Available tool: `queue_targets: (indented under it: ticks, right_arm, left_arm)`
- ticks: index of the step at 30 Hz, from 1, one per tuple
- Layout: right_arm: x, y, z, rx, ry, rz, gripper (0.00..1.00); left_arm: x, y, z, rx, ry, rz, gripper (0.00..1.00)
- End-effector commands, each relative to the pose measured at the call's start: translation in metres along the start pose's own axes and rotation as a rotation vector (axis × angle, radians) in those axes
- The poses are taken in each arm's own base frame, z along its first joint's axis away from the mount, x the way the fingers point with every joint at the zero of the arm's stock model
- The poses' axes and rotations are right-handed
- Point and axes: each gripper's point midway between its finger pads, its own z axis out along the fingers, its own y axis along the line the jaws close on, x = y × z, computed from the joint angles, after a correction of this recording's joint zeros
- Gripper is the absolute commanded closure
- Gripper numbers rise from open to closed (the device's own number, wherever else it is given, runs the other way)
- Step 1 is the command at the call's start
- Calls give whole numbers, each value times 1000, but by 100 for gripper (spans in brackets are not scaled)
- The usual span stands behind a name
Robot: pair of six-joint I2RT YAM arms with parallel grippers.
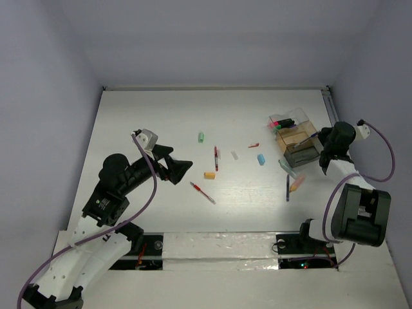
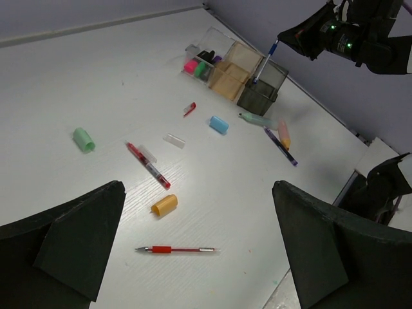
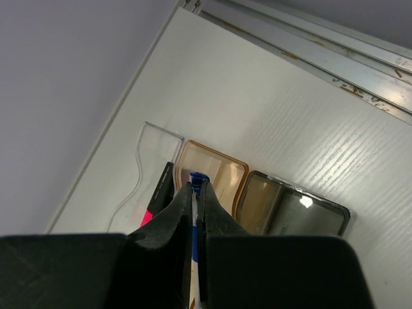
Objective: Sort the stationery into containers
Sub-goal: Place the pen in the storage box.
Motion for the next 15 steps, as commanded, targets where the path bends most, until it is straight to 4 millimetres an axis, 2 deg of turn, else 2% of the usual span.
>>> queue_targets:
  ticks: [1,6,10,15]
  right_arm:
    - [-27,33,10,-87,-75,67,100]
    - [-19,37,19,-109,-54,116,100]
    - [-21,49,23,-143,-40,139,100]
    - [-8,41,34,-127,-20,143,100]
  left_arm:
    - [-19,-3,-5,-10,-60,40,1]
    - [-20,-2,-5,-16,-62,43,1]
    - [-20,-1,-5,-20,-60,42,1]
    - [-19,0,-4,-26,-57,42,1]
